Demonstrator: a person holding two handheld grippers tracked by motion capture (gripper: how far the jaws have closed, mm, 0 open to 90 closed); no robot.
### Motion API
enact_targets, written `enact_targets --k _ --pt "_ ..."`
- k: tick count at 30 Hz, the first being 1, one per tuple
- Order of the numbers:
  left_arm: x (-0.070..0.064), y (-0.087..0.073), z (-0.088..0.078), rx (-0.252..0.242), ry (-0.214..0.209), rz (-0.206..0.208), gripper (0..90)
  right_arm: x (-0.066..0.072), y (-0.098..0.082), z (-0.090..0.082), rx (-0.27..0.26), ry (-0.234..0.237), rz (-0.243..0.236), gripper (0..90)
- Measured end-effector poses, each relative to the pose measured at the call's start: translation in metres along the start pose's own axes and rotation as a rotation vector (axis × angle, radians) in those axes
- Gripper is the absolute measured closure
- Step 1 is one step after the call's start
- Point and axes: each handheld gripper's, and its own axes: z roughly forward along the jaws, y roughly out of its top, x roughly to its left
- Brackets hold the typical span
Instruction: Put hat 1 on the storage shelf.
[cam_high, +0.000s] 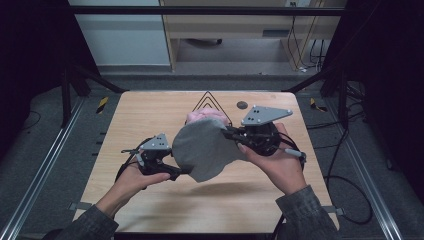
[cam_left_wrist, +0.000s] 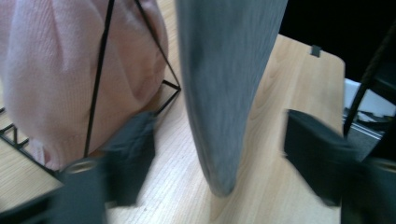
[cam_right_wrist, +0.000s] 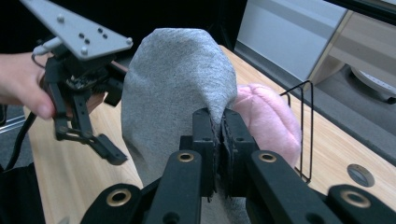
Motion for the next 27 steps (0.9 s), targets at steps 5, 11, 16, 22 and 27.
enact_targets --k 5,11,16,22,27 --pt "0.004 0.008 -0.005 -0.011 0.010 -0.035 76.2 -0.003 0.004 -0.001 0.005 -0.008 -0.001 85.7" --pt "0.006 0.044 -0.032 -0.022 0.056 0.006 86.2 -0.014 0.008 -0.008 -0.024 -0.038 0.017 85.7" --pt "0.013 0.074 -0.048 -0.023 0.057 0.007 86.2 -0.028 0.014 -0.010 -0.063 -0.054 0.054 85.7" --pt "0.023 0.108 -0.062 -0.034 0.112 0.044 86.2 -0.048 0.032 -0.006 -0.139 -0.086 0.085 85.7" --pt "0.030 0.126 -0.066 -0.056 0.140 0.049 86.2 -0.061 0.041 -0.003 -0.174 -0.105 0.102 85.7"
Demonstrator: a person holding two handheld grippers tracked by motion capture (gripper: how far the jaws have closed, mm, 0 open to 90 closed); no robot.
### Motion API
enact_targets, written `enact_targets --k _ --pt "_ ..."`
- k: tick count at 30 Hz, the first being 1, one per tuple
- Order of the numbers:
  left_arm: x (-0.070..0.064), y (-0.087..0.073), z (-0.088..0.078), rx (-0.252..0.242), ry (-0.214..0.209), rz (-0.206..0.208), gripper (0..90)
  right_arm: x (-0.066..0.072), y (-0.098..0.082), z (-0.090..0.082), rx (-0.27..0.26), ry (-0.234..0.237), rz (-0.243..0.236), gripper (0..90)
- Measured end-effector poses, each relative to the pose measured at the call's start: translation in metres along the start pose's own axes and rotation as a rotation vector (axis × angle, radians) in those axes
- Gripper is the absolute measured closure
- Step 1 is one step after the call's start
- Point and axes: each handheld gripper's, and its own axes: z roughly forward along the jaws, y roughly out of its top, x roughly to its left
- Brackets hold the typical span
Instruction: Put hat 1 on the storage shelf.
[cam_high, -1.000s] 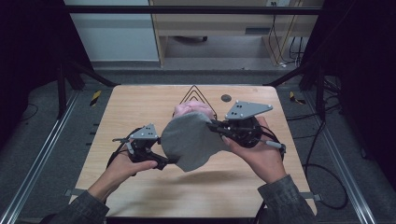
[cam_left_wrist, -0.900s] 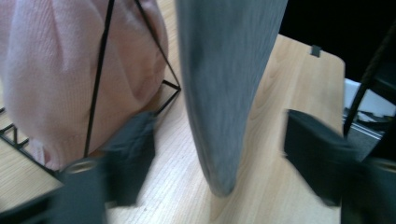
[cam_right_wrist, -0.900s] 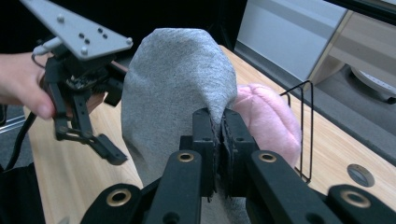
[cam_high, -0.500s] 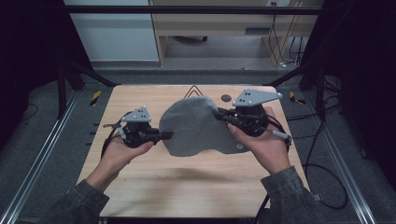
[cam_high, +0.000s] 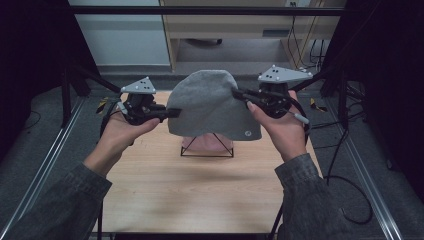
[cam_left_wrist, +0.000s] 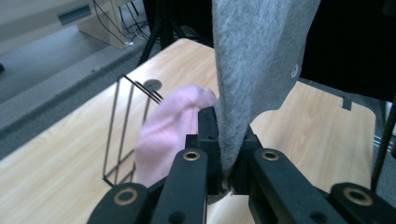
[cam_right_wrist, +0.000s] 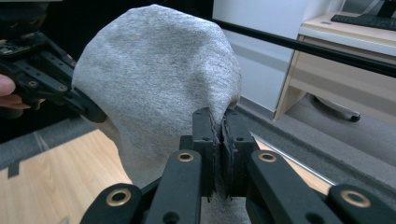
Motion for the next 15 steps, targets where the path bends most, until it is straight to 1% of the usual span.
enact_targets --k 2,4,7,8,13,15 --pt "0.002 0.005 0.001 -0.003 0.001 -0.002 86.2 -0.004 0.003 0.003 -0.003 -0.008 -0.002 85.7" --pt "0.004 0.009 0.003 -0.005 0.007 -0.002 86.2 -0.008 0.005 0.004 -0.009 -0.012 0.007 85.7" --pt "0.006 0.012 0.005 -0.002 0.010 -0.002 86.2 -0.012 0.007 0.005 -0.014 -0.016 0.011 85.7" --pt "0.009 0.014 0.007 -0.005 0.006 -0.008 86.2 -0.015 0.008 0.006 -0.015 -0.019 0.013 85.6" --pt "0.011 0.018 0.010 -0.001 0.012 -0.004 86.3 -0.020 0.010 0.008 -0.014 -0.027 0.015 85.6" --pt "0.014 0.022 0.012 -0.009 0.017 -0.004 86.3 -0.024 0.013 0.010 -0.017 -0.030 0.015 85.6"
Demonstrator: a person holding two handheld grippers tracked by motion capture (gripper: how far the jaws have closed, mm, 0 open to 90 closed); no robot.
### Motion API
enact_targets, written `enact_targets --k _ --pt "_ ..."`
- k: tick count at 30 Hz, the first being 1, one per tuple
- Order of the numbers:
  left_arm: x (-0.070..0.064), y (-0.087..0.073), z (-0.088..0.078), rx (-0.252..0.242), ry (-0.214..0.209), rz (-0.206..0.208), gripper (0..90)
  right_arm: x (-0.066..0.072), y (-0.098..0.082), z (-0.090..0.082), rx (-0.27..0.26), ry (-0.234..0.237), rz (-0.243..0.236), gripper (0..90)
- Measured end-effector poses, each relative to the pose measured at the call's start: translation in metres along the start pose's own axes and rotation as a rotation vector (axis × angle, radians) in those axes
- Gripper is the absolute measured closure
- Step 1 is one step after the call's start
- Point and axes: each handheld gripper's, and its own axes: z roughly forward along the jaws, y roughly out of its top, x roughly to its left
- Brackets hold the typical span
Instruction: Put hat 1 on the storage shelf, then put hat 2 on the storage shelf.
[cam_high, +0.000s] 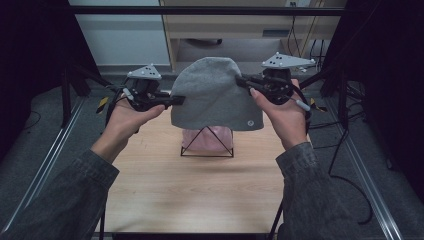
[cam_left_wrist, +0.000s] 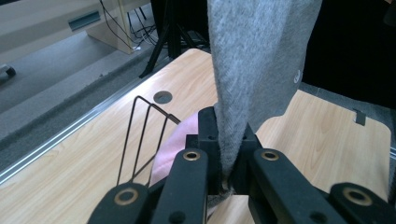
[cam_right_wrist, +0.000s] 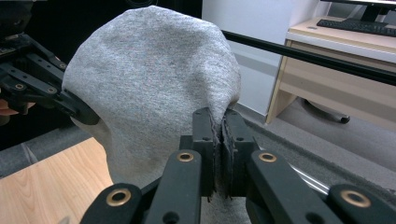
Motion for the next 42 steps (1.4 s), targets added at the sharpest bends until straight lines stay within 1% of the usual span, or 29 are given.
enact_targets --k 3,4,5,7,9,11,12,13,14,17,20,23,26,28,29,31,32,35,36,37,38,39,40,42 --pt "0.003 0.003 0.002 -0.001 0.008 0.003 86.3 -0.004 0.003 0.003 -0.009 -0.003 0.000 85.7" --pt "0.005 0.004 0.003 -0.007 0.010 -0.002 86.3 -0.004 0.003 0.003 -0.009 -0.003 0.000 85.7" --pt "0.007 0.006 0.004 -0.013 0.014 -0.006 86.3 -0.009 0.005 0.006 -0.012 -0.008 -0.001 85.6" --pt "0.011 0.010 0.006 -0.017 0.020 -0.008 86.3 -0.012 0.005 0.009 -0.015 -0.010 0.008 85.6" --pt "0.013 0.011 0.008 -0.023 0.024 -0.012 86.4 -0.014 0.005 0.011 -0.017 -0.013 0.008 85.6" --pt "0.019 0.015 0.012 -0.027 0.037 -0.010 86.3 -0.020 0.006 0.016 -0.027 -0.019 0.008 85.6" --pt "0.019 0.015 0.012 -0.027 0.037 -0.010 86.3 -0.022 0.006 0.018 -0.035 -0.022 0.013 85.6" --pt "0.021 0.018 0.013 -0.038 0.043 -0.015 86.3 -0.024 0.006 0.020 -0.038 -0.023 0.019 85.6" --pt "0.022 0.019 0.014 -0.045 0.046 -0.021 86.3 -0.026 0.006 0.021 -0.041 -0.027 0.019 85.6" --pt "0.024 0.022 0.016 -0.046 0.050 -0.017 86.3 -0.029 0.006 0.025 -0.043 -0.028 0.023 85.6" --pt "0.027 0.024 0.018 -0.049 0.054 -0.020 86.3 -0.036 0.006 0.032 -0.055 -0.032 0.034 85.6" --pt "0.031 0.026 0.018 -0.058 0.058 -0.017 86.3 -0.039 0.005 0.038 -0.057 -0.034 0.036 85.6" --pt "0.034 0.027 0.019 -0.078 0.065 -0.023 86.3 -0.041 0.006 0.042 -0.064 -0.036 0.037 85.6" --pt "0.036 0.029 0.019 -0.077 0.078 -0.016 86.3 -0.043 0.007 0.045 -0.067 -0.037 0.037 85.6" --pt "0.037 0.029 0.019 -0.086 0.086 -0.016 86.3 -0.044 0.008 0.046 -0.068 -0.038 0.038 85.6" --pt "0.039 0.030 0.020 -0.100 0.089 -0.019 86.3 -0.045 0.009 0.049 -0.073 -0.039 0.038 85.6" --pt "0.040 0.031 0.020 -0.099 0.095 -0.018 86.3 -0.046 0.009 0.050 -0.076 -0.040 0.037 85.5" --pt "0.043 0.034 0.021 -0.099 0.106 -0.012 86.4 -0.048 0.009 0.053 -0.071 -0.043 0.041 85.5" --pt "0.044 0.034 0.022 -0.100 0.109 -0.016 86.3 -0.049 0.010 0.054 -0.070 -0.044 0.040 85.5" --pt "0.046 0.034 0.023 -0.098 0.112 -0.010 86.3 -0.049 0.010 0.055 -0.069 -0.043 0.042 85.5" --pt "0.047 0.034 0.024 -0.101 0.116 -0.013 86.3 -0.051 0.009 0.056 -0.070 -0.043 0.043 85.5" --pt "0.049 0.033 0.026 -0.095 0.120 -0.012 86.3 -0.052 0.008 0.058 -0.067 -0.043 0.046 85.5" --pt "0.051 0.032 0.028 -0.096 0.120 -0.016 86.3 -0.053 0.007 0.060 -0.060 -0.043 0.045 85.5" --pt "0.052 0.030 0.031 -0.090 0.128 -0.010 86.3 -0.054 0.004 0.065 -0.045 -0.050 0.039 85.4"
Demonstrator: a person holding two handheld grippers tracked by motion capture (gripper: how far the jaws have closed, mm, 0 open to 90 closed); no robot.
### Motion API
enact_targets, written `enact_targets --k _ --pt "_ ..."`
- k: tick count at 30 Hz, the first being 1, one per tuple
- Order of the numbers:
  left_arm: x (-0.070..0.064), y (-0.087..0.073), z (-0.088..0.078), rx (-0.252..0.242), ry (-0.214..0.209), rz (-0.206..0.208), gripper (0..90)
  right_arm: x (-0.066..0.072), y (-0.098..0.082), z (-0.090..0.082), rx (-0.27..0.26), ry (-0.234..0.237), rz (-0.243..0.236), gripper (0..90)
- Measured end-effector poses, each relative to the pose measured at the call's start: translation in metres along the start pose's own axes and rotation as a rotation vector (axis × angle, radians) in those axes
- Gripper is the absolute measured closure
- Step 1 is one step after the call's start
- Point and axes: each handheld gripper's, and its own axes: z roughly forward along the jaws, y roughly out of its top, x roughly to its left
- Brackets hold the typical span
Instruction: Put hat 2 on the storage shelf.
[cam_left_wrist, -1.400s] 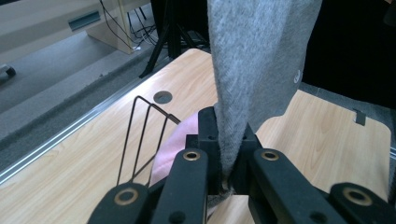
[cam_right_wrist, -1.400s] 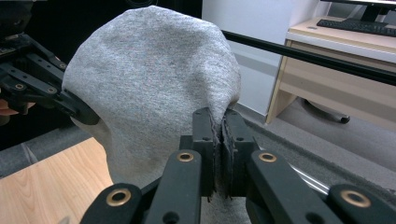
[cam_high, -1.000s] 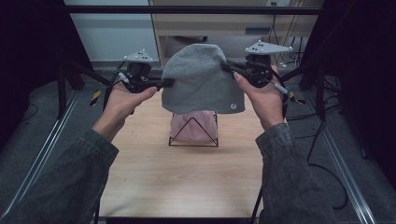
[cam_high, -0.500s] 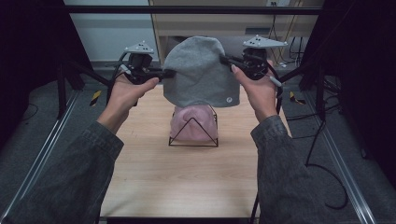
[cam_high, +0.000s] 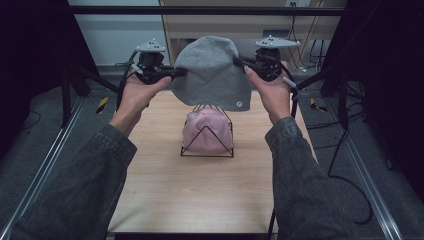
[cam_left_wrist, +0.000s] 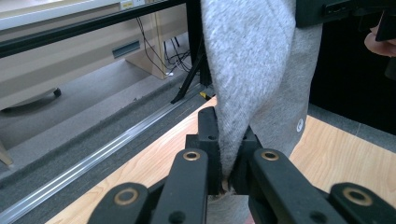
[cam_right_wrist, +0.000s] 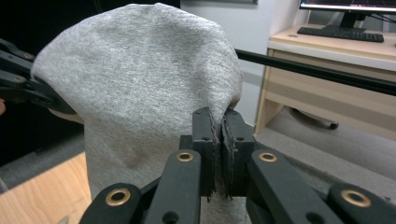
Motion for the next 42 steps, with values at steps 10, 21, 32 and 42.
enact_targets --k 10,21,32,42 --pt "0.000 -0.007 0.013 0.013 0.023 0.030 86.2 -0.009 -0.011 0.014 0.020 -0.013 0.001 85.3" --pt "-0.001 -0.020 0.029 0.040 0.043 0.069 86.1 -0.013 -0.027 0.020 0.035 -0.018 0.010 85.3" --pt "-0.004 -0.039 0.032 0.081 0.045 0.060 86.3 -0.007 -0.050 0.021 0.057 0.006 0.023 85.4" --pt "0.000 -0.058 0.028 0.098 0.051 0.029 86.5 0.007 -0.064 0.026 0.097 0.027 0.013 85.4"
